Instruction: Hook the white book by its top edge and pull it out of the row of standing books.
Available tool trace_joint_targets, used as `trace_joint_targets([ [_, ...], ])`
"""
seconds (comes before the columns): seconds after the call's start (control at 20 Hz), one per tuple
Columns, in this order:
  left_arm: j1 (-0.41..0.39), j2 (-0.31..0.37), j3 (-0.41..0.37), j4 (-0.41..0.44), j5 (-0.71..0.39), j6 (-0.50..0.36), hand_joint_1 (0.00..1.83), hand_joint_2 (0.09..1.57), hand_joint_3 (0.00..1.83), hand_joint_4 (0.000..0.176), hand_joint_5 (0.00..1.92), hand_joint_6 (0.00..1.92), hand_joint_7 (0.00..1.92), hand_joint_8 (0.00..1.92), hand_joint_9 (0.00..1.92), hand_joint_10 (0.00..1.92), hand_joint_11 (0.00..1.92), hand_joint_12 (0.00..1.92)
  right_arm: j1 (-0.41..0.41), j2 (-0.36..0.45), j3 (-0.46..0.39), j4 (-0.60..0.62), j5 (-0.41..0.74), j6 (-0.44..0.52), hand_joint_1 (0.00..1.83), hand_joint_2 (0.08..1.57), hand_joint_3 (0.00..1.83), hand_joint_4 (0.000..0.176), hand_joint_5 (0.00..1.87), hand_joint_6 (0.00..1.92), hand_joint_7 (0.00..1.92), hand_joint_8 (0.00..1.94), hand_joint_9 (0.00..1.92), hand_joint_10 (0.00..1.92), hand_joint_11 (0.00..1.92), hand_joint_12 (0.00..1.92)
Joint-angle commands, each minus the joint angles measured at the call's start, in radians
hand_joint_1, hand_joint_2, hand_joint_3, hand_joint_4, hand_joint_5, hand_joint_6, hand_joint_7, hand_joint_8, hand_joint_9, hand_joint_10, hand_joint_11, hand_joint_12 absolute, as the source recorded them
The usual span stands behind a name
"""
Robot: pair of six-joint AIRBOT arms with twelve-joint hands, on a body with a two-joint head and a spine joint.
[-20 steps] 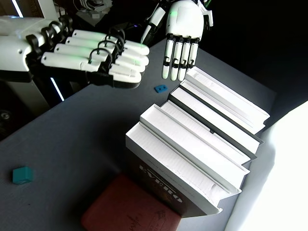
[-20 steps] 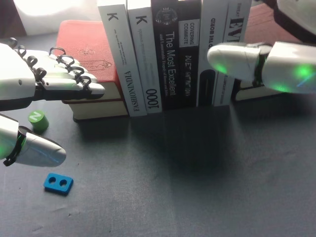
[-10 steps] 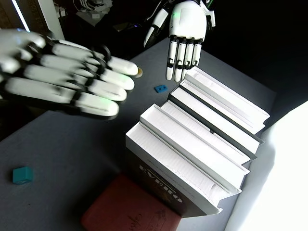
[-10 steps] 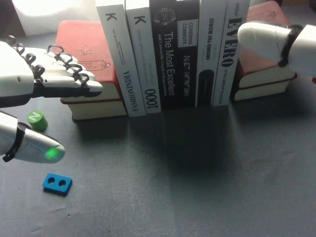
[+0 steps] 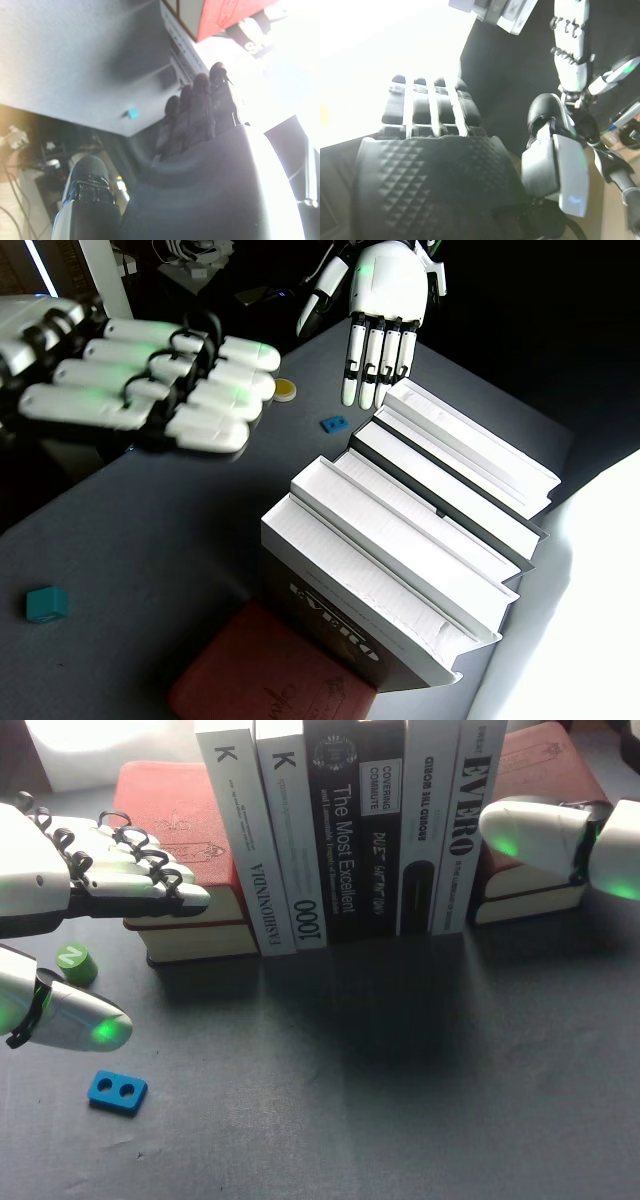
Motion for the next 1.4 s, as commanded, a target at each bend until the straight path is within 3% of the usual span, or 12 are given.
trace_joint_targets([
  [0.0,-0.012,0.002,-0.004,-0.046,0.024,0.002,0.0,1.17,0.0,0.0,0.01,0.0,0.0,0.0,0.0,0.0,0.01,0.01,0.004,0.007,0.001,-0.041,0.111,0.012,0.0,1.18,0.0,0.0,0.0,0.0,0.0,0.0,0.0,0.0,0.0,0.0],
  [0.15,-0.01,0.002,-0.003,-0.046,0.025,0.01,0.0,1.17,0.0,0.0,0.0,0.0,0.0,0.0,0.0,0.0,0.0,0.0,-0.072,0.008,0.028,-0.058,0.115,0.044,0.0,1.17,0.0,0.0,0.0,0.0,0.0,0.0,0.0,0.0,0.0,0.0],
  [0.3,-0.01,0.001,0.005,-0.046,0.026,0.019,0.0,1.17,0.0,0.0,0.0,0.0,0.0,0.0,0.0,0.0,0.0,0.0,-0.084,0.005,0.057,-0.058,0.133,0.059,0.0,1.17,0.0,0.0,0.0,0.0,0.0,0.0,0.0,0.0,0.0,0.0],
  [0.8,-0.008,0.0,0.007,-0.046,0.026,0.023,0.0,1.17,0.0,0.0,0.0,0.0,0.0,0.0,0.0,0.0,0.0,0.0,0.01,-0.068,0.121,-0.035,0.076,0.049,0.0,1.14,0.0,0.0,0.0,0.0,0.0,0.0,0.0,0.0,0.0,0.0],
  [0.95,-0.008,0.0,0.009,-0.046,0.026,0.023,0.0,1.17,0.0,0.0,0.0,0.0,0.0,0.0,0.0,0.0,0.0,0.0,0.048,-0.107,0.146,0.051,0.034,-0.005,0.0,1.14,0.0,0.0,0.0,0.0,0.0,0.0,0.0,0.0,0.0,0.0],
  [1.35,-0.008,-0.001,0.01,-0.046,0.025,0.023,0.0,1.17,0.0,0.0,0.0,0.0,0.0,0.0,0.0,0.0,0.01,0.0,0.055,-0.171,0.198,0.114,0.022,-0.117,0.0,1.2,0.02,0.0,0.0,0.0,0.0,0.0,0.0,0.0,0.0,0.0],
])
